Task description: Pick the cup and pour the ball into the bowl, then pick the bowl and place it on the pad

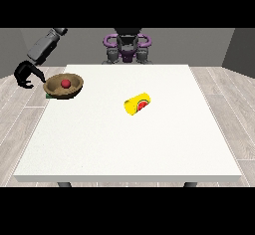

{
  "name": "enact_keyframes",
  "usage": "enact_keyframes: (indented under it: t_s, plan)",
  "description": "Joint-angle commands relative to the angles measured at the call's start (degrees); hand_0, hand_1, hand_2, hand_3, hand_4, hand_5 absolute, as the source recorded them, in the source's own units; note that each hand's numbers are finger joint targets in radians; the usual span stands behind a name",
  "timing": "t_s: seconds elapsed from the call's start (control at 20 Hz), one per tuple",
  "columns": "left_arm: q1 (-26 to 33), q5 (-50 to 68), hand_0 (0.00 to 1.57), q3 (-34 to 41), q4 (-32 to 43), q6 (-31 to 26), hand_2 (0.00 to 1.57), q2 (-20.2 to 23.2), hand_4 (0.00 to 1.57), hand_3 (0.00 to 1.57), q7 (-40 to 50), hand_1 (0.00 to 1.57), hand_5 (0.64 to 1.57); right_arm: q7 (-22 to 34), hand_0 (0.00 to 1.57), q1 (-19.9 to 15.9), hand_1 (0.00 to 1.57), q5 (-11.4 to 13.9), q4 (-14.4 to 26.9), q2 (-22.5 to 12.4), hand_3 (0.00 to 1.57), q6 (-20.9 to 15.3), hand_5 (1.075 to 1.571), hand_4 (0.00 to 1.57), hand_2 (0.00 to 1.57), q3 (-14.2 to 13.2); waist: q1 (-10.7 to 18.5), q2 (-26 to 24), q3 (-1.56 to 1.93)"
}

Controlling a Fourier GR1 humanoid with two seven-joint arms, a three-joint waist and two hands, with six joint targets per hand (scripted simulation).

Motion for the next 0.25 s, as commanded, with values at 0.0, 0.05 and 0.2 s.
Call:
enact_keyframes:
  t_s: [0.0, 0.05, 0.2]
  plan:
    - [-0.36, 0.6, 0.0, 0.35, 1.01, 0.13, 0.0, 1.63, 0.0, 0.0, 1.36, 0.0, 1.515, 0.97, 0.42, -1.59, 0.42, -0.45, -0.51, -1.95, 0.59, 1.39, 1.5, 0.0, 0.47, -0.25, -1.21, -0.65, -0.03]
    - [2.93, -0.02, 0.0, -0.51, -0.34, 0.51, 0.0, -1.17, 0.0, 0.0, 0.64, 0.0, 1.515, 1.31, 0.32, -0.11, 0.32, -0.6, 0.24, -1.26, 0.52, 1.81, 1.493, 0.0, 0.4, -0.24, -0.04, -3.22, -0.04]
    - [1.65, -0.16, 0.0, -0.22, 4.26, -1.77, 0.0, 0.57, 0.0, 0.0, -0.53, 0.0, 1.515, 7.48, 0.13, -4.43, 0.13, -2.2, -1.28, -5.73, 0.38, 4.99, 1.467, 0.0, 0.28, -1.13, -1.01, -3.34, -0.11]
